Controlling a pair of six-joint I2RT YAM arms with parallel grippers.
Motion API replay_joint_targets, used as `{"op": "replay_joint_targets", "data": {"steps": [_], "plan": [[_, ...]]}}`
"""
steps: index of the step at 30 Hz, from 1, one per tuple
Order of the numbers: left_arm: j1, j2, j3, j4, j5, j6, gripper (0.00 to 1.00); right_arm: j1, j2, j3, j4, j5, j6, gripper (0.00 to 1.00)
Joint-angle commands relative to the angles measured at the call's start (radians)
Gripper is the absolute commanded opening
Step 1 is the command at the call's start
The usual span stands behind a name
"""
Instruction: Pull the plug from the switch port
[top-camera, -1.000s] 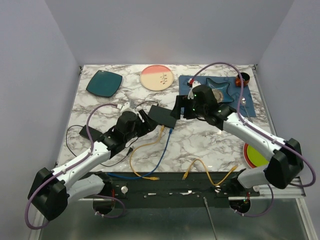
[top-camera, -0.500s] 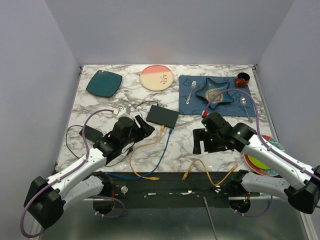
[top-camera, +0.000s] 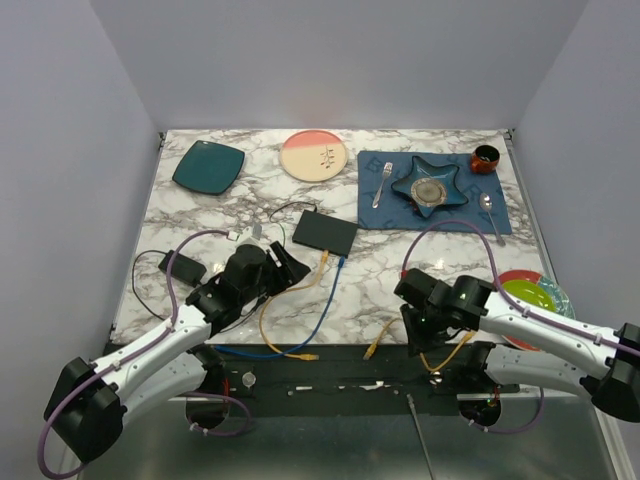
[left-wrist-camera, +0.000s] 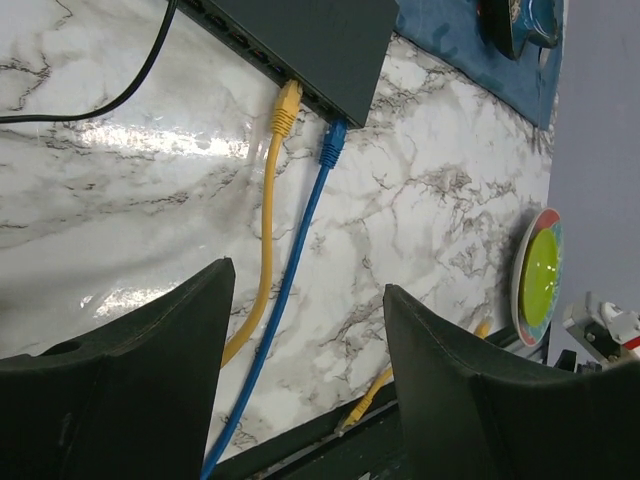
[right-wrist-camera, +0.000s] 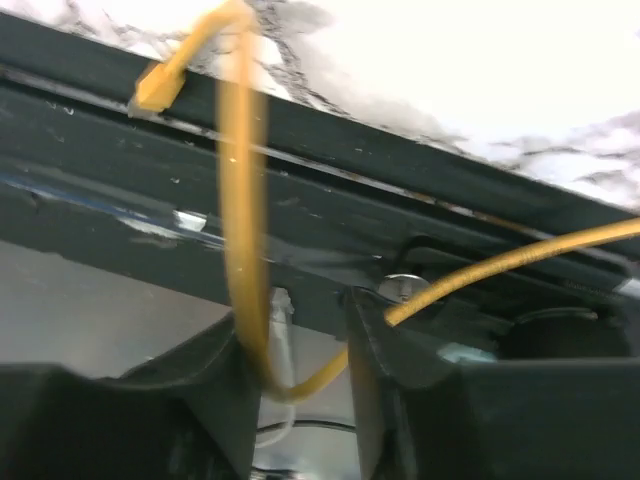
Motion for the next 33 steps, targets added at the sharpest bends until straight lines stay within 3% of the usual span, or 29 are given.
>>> {"op": "replay_joint_targets", "data": {"steps": [1, 2, 5, 9, 12, 17, 21, 22, 23, 25, 26, 27, 29, 33], "plan": [[-0.009, -0.034, -0.009, 0.022, 0.019, -0.015, 0.71, 0.015, -0.022, 0.052, 0.017, 0.070, 0.074, 0.22], [-0.010, -0.041, -0.010, 0.018, 0.016, -0.015, 0.71, 0.015, -0.035, 0.108, -0.024, 0.134, 0.094, 0.08], [-0.009, -0.049, -0.019, 0.015, 0.010, -0.019, 0.71, 0.015, -0.039, 0.203, -0.109, 0.333, 0.119, 0.01], [-0.010, -0.039, -0.019, 0.015, 0.013, -0.024, 0.71, 0.013, 0.064, 0.395, -0.202, 0.626, 0.126, 0.01], [-0.010, -0.038, -0.015, 0.012, 0.016, -0.022, 0.71, -0.026, 0.127, 0.444, -0.219, 0.747, 0.113, 0.01], [-0.012, -0.065, -0.015, -0.013, 0.001, -0.013, 0.71, -0.190, 0.214, 0.419, -0.111, 0.802, 0.001, 0.01], [-0.012, -0.066, -0.013, -0.024, -0.001, -0.008, 0.71, -0.429, 0.216, 0.342, 0.065, 0.669, -0.143, 0.01], [-0.012, -0.063, -0.013, -0.022, 0.001, -0.008, 0.71, -0.462, 0.221, 0.330, 0.098, 0.633, -0.168, 0.04], [-0.012, -0.060, -0.013, -0.022, 0.004, -0.008, 0.71, -0.483, 0.237, 0.323, 0.134, 0.603, -0.195, 0.23], [-0.012, -0.060, -0.015, -0.021, 0.007, -0.007, 0.71, -0.494, 0.247, 0.320, 0.147, 0.558, -0.203, 0.48], [-0.012, -0.061, -0.016, -0.021, 0.007, -0.005, 0.71, -0.494, 0.245, 0.320, 0.165, 0.538, -0.213, 0.69], [-0.012, -0.063, -0.018, -0.021, 0.007, -0.004, 0.71, -0.496, 0.234, 0.325, 0.175, 0.501, -0.213, 0.76], [-0.012, -0.069, -0.021, -0.021, -0.002, -0.002, 0.71, -0.494, 0.211, 0.328, 0.201, 0.483, -0.207, 0.87], [-0.012, -0.065, -0.025, -0.016, -0.005, -0.004, 0.71, -0.491, 0.150, 0.351, 0.233, 0.420, -0.197, 0.90]]}}
